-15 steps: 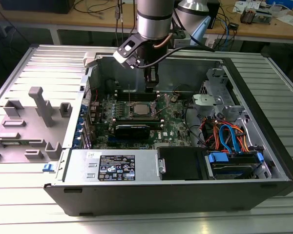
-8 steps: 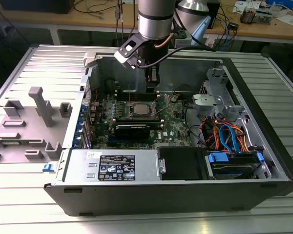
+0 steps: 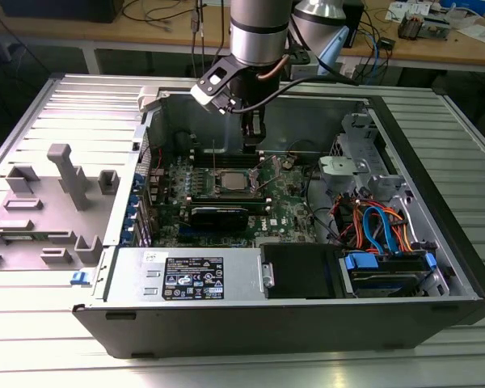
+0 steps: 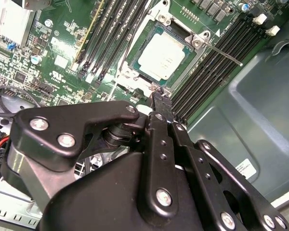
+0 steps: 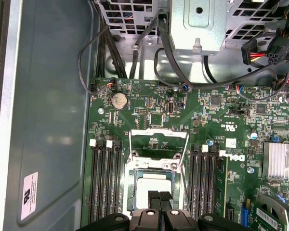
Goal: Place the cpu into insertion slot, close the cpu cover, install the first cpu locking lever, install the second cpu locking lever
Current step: 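Close the cpu cover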
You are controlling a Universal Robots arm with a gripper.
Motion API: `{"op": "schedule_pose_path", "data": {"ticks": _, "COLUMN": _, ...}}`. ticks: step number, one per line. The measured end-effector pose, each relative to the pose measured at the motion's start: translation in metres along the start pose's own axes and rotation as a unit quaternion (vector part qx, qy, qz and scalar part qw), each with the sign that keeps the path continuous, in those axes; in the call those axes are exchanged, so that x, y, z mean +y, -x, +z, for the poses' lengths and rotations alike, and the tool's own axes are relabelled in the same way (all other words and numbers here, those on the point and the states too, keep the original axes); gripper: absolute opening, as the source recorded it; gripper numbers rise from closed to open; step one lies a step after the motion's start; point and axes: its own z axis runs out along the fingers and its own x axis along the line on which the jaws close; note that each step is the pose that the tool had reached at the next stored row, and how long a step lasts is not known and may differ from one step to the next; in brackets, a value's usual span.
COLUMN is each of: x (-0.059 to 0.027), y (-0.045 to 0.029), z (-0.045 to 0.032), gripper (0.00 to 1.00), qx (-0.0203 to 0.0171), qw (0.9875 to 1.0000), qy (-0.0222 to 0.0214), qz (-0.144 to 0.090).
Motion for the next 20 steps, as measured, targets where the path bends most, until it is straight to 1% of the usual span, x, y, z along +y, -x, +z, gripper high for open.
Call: {"op": "schedule_pose_path", "data": {"ticks": 20, "x": 0.0032, "y": 0.0002, "z": 0.0001, "gripper": 0.11, "qx": 0.0000, "qw": 1.0000, "qy": 0.0000, "qz": 0.000}}
